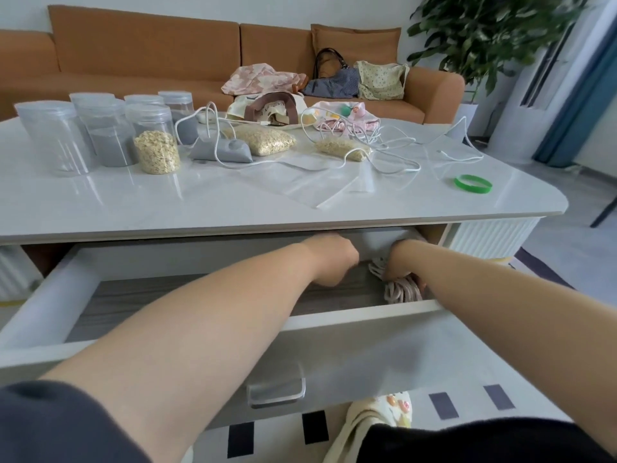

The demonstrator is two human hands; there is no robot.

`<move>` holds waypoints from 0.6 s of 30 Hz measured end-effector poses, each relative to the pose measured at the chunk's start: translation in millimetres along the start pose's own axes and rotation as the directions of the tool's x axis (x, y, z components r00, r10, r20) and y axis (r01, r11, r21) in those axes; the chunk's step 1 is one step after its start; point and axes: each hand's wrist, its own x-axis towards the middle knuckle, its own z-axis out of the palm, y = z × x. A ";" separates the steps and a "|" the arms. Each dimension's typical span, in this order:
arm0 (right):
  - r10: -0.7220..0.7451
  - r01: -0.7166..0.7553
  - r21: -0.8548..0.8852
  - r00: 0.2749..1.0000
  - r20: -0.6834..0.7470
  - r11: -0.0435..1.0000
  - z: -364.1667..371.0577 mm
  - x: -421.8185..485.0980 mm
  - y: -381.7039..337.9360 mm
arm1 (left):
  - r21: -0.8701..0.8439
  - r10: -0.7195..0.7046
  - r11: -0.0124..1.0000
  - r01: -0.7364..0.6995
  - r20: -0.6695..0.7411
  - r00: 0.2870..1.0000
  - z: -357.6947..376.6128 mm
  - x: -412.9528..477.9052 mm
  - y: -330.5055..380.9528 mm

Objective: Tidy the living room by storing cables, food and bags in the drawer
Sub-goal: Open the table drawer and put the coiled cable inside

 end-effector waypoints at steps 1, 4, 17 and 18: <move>0.004 -0.005 -0.059 1.000 -0.016 0.998 1.4 6.6 3.6 | 0.011 0.010 1.000 -0.010 0.018 1.000 4.5 5.2 -0.5; 0.009 -0.012 -0.089 0.999 -0.038 0.996 3.9 18.9 10.6 | -0.033 -0.003 0.999 0.005 0.054 0.999 16.8 12.7 0.1; 0.049 -0.044 -0.071 0.997 0.062 0.997 21.6 13.8 14.0 | -0.530 -0.083 0.822 0.208 0.249 0.965 39.2 8.0 30.5; 0.042 -0.038 -0.077 0.998 0.044 0.996 25.1 13.7 15.4 | -0.544 -0.084 0.812 0.212 0.251 0.964 38.6 5.8 35.5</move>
